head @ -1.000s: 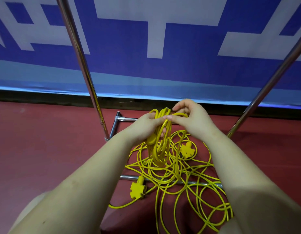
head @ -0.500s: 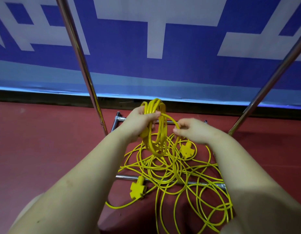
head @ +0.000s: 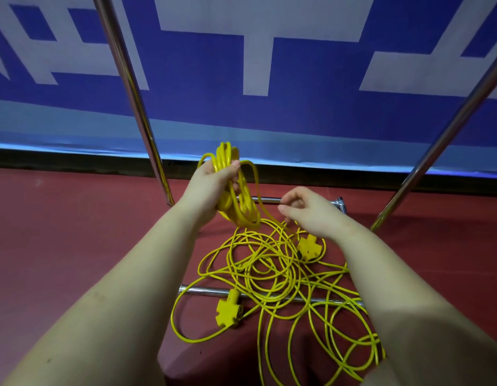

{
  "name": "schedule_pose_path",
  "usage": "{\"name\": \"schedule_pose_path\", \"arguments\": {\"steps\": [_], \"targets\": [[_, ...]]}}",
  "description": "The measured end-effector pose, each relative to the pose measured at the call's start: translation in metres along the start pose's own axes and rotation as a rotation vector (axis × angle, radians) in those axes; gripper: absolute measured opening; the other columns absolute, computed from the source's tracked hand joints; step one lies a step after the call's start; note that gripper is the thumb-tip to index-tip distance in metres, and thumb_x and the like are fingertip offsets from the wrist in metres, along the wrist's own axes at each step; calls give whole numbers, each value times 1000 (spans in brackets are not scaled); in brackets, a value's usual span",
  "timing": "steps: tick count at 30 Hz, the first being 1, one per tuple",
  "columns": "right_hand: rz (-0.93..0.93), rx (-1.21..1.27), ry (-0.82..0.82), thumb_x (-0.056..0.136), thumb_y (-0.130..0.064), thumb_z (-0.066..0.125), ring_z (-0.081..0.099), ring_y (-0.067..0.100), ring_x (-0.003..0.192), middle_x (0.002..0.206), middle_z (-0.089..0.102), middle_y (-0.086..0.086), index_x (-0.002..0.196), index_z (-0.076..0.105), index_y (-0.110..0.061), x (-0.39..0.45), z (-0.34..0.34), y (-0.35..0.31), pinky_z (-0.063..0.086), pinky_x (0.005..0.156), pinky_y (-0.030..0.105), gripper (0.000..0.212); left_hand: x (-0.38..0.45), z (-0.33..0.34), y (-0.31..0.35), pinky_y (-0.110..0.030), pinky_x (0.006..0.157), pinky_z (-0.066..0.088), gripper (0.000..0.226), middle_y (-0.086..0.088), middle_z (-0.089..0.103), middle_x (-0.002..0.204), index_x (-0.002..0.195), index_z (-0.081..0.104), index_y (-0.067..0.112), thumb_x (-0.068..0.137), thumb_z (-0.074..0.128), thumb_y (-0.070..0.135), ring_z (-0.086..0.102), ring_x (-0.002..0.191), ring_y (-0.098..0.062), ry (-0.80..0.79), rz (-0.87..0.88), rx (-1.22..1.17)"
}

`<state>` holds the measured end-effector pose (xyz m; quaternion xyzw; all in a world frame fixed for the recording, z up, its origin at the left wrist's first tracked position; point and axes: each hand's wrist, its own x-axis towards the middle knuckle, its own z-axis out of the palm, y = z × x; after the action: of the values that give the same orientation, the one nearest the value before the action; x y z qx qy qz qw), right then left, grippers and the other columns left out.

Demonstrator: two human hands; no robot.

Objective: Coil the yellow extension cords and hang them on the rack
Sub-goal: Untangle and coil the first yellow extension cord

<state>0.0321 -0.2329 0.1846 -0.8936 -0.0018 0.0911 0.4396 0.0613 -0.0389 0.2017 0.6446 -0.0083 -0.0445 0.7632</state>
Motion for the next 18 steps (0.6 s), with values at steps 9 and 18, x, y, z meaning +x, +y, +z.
{"name": "schedule_pose_path", "arguments": {"steps": [9, 18], "targets": [[-77, -51, 64, 87, -26, 64, 58, 14, 81, 105, 61, 3, 118, 53, -19, 4, 1, 3, 43, 72, 24, 34, -9, 11, -2, -30, 58, 34, 9, 3, 46, 52, 79, 52, 15, 81, 61, 15, 43, 45, -10, -314, -46, 25], [100, -190, -283, 84, -23, 61, 58, 17, 70, 77, 65, 1, 71, 56, -21, -6, 4, 1, 45, 68, 31, 14, -5, 8, 8, -26, 52, 35, 16, 7, 48, 48, 79, 51, 14, 92, 53, 4, 43, 43, -8, -73, 12, -36]]}}
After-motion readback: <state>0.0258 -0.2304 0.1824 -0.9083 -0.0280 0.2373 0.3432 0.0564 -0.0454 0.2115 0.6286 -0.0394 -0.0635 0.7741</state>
